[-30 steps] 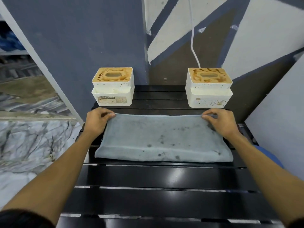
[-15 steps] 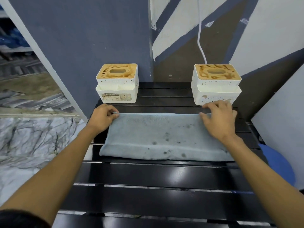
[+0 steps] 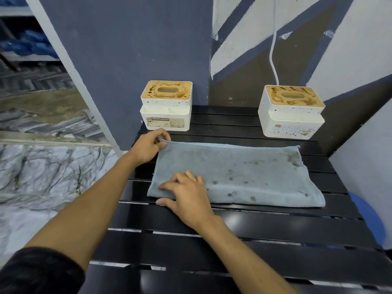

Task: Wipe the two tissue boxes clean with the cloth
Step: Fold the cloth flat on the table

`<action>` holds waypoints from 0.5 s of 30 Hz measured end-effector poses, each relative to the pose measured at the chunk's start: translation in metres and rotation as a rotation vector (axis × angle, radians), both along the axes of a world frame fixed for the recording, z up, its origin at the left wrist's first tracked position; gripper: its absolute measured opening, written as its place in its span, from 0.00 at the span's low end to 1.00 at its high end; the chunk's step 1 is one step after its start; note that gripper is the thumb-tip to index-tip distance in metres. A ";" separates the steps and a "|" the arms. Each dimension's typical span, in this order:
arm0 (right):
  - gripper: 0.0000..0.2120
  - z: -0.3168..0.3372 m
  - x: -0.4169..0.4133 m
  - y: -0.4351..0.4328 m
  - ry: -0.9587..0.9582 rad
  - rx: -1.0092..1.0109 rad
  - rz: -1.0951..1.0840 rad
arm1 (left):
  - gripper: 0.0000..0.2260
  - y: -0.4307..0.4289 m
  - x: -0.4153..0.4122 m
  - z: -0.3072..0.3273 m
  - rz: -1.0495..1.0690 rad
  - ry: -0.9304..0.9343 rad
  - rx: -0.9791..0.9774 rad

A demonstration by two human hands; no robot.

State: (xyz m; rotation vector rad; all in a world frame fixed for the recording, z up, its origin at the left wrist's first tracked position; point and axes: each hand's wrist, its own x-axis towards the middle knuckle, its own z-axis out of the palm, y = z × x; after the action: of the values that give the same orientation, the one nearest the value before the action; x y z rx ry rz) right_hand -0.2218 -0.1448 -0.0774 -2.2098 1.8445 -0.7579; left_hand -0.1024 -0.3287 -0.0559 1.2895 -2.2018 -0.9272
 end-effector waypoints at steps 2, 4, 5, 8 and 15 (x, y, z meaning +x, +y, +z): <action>0.13 -0.003 0.003 -0.001 -0.038 -0.006 0.032 | 0.11 -0.001 0.005 -0.001 0.019 0.055 0.003; 0.10 -0.004 0.004 0.000 -0.095 -0.018 0.033 | 0.14 -0.002 0.013 -0.002 0.044 0.114 0.009; 0.09 -0.005 0.004 0.001 -0.127 -0.022 0.030 | 0.15 -0.003 0.018 -0.002 0.046 0.126 0.019; 0.09 -0.002 0.008 0.009 -0.162 0.002 0.059 | 0.19 0.000 0.037 -0.002 0.000 0.057 0.054; 0.13 -0.003 0.016 0.058 -0.110 0.002 0.108 | 0.14 0.061 0.083 0.015 -0.014 0.029 0.230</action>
State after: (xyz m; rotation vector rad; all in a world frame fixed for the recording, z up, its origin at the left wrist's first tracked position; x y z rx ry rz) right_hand -0.2056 -0.0872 -0.0803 -2.1993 1.6599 -0.8380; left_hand -0.0198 -0.2673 -0.0412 1.3527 -2.1325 -1.2258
